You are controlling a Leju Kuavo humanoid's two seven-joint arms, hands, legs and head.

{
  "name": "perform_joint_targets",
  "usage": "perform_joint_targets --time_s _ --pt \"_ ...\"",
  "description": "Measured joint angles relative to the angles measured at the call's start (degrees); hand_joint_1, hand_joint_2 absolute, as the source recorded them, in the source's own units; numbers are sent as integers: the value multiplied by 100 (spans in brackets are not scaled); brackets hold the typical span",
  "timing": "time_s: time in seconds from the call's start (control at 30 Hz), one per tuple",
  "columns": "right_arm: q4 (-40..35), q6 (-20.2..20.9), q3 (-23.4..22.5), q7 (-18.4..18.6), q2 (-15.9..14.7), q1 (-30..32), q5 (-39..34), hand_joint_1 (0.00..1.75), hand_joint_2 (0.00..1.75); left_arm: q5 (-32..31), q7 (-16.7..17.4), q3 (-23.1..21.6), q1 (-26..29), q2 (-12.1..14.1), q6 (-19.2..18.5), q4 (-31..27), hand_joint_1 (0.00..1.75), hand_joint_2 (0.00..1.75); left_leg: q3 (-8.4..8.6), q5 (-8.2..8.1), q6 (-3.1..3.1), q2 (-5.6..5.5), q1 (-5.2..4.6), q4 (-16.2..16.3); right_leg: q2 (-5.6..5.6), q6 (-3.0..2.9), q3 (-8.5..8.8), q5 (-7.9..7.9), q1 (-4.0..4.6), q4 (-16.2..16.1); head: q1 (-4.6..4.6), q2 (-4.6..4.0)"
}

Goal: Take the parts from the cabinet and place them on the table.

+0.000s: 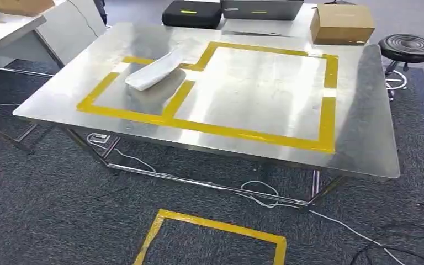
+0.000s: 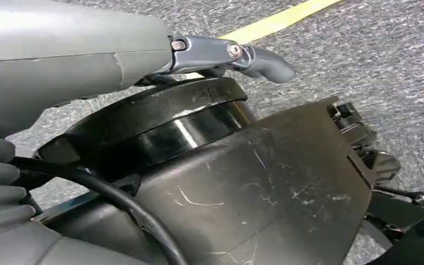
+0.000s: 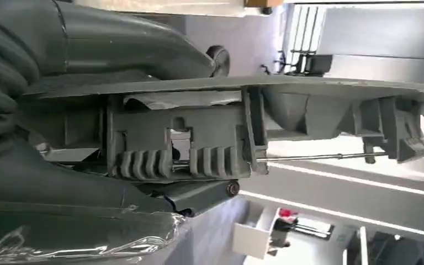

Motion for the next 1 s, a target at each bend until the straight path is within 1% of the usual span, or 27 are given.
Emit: perform_joint_targets --time_s 0.03,0.07,0.1,0.13,0.17,0.2,0.23,0.27,0.33,0.37,0.4,0.43,0.47,0.5,0.53,0.57,0.6,0.67,0.7,0.73,0.77,0.8,0.83,0.87,0.9,0.93,1.0 --pt "0 0 -2 -2 0 -6 -2 175 175 0 0 0 0 -2 0 2 0 175 -81 14 -38 -2 -2 211 -2 -41 51 -28 4 -28 3 0" --pt "0 2 -2 -2 0 -5 0 175 175 -2 0 0 2 -2 0 0 0 175 -295 -95 -81 -2 7 567 -4 -74 88 -56 4 -41 -28 0" --pt "0 2 -2 -4 0 -7 -2 175 175 -4 0 0 2 -2 0 2 0 175 -587 -294 -110 -1 11 1006 -2 -88 110 -88 5 -44 -28 0" --pt "0 2 -2 -5 0 -7 -2 175 175 -9 -6 0 4 -2 2 2 0 175 -862 -490 -126 -1 10 1401 0 -93 134 -121 8 -44 -35 0" --pt "0 2 -2 -4 0 -7 -2 175 175 -20 -39 -2 -9 -2 11 2 0 175 -1064 -606 -130 -1 5 1676 1 -99 176 -157 15 -44 -37 0" --pt "0 2 -2 -4 0 -7 -2 175 175 -24 -55 -2 -20 -2 22 0 0 175 -1149 -566 -114 -1 -2 1746 7 -101 235 -200 22 -44 -37 0" --pt "0 2 -2 -2 0 -7 -2 175 175 -28 -57 -2 -22 -2 26 0 0 175 -1118 -359 -85 -2 -6 1604 19 -100 308 -246 33 -44 -46 0" --pt "0 2 -2 -4 0 -7 -2 175 175 -28 -55 -2 -18 -2 26 2 0 175 -1011 -42 -44 -2 -10 1281 33 -98 383 -290 45 -46 -44 0" --pt "-2 9 -2 -4 0 -6 -2 175 175 -31 -22 -2 10 -2 24 2 0 175 -741 619 70 -2 -52 431 41 -80 503 -369 60 -56 -44 0" --pt "0 18 -2 -7 2 -13 -2 175 175 -26 -6 -2 10 0 24 2 0 175 -736 432 123 -4 -76 408 49 -61 543 -389 75 -57 -19 0" --pt "-2 22 -2 -13 2 -11 -7 175 175 -24 -4 -2 10 -2 24 2 0 175 -726 218 158 1 -81 140 49 -27 501 -405 69 -62 -48 0" --pt "-4 22 -2 -4 0 -11 -7 175 175 -17 -4 -2 9 -6 24 2 0 175 -695 385 159 1 -80 135 51 21 510 -430 64 -113 -48 0" --pt "0 24 -2 -2 0 -4 -4 175 175 -17 -4 -2 10 -6 24 2 0 175 -666 397 185 0 -75 67 48 75 552 -366 68 -8 -65 0" --pt "-4 24 -2 -4 0 -5 -7 175 175 -15 -4 -2 9 -17 24 0 0 175 -594 421 213 -2 -50 40 47 119 617 -403 68 -39 -50 0" --pt "-7 26 -2 -2 0 -3 -7 175 175 -15 -4 -2 6 -28 24 0 0 175 -504 437 207 0 -18 0 36 139 591 -488 68 12 -61 2" --pt "-9 39 -2 -4 0 -4 -2 175 175 -15 -9 -2 7 -28 24 0 0 175 -456 421 232 -1 -9 -2 31 171 509 -585 71 212 4 0" --pt "-9 42 0 -15 0 -6 -13 175 175 -15 -9 -2 7 -26 24 0 0 175 -432 398 243 -1 -1 -1 28 195 292 -742 58 601 18 0" --pt "-11 48 0 -15 0 -4 -11 175 175 -15 -9 -2 7 -26 24 0 0 175 -380 329 252 -7 0 -1 28 245 -265 -1045 34 1441 9 0" --pt "-9 48 0 -11 0 -3 -9 175 175 -15 -9 0 7 -26 24 0 0 175 -335 292 249 -18 5 -1 27 277 -424 -1034 24 1576 13 0" --pt "-9 48 0 -9 -2 0 -7 175 175 -15 -9 0 7 -26 24 0 0 175 -275 248 238 -34 12 -1 25 301 -463 -937 17 1506 7 0" --pt "-11 48 0 -9 -2 0 -9 175 175 -15 -11 0 5 -26 24 0 0 175 -191 186 219 -41 23 -1 23 323 -406 -718 11 1213 13 0" --pt "-11 55 0 -9 -2 -1 -9 175 175 -15 -20 -2 4 -28 24 0 0 175 -89 117 191 -43 40 -1 12 333 -270 -392 2 759 9 0" --pt "-11 59 0 -11 -2 -3 -9 175 175 -15 -28 0 5 -28 24 0 0 175 5 36 154 -42 51 -1 -16 368 -129 26 -21 257 18 0" --pt "-4 61 0 -13 0 -4 -11 175 175 -15 -28 0 6 -15 22 2 0 175 63 -23 118 -39 30 17 -46 367 -114 81 -15 106 42 0" --pt "-2 63 2 -13 -2 -8 -13 175 175 -15 -28 0 0 -17 22 2 0 175 40 -58 84 -43 13 17 -23 203 -100 -83 7 47 44 0" --pt "-7 63 0 -13 0 -2 -11 175 175 -15 -28 0 1 -17 22 2 0 175 24 -80 59 -37 11 -12 -6 135 -64 2 13 65 24 0" --pt "-7 59 0 -2 0 1 -9 175 175 -15 -28 0 -1 -15 24 2 0 175 99 -80 15 -37 8 -43 1 62 -44 -26 6 47 29 0"
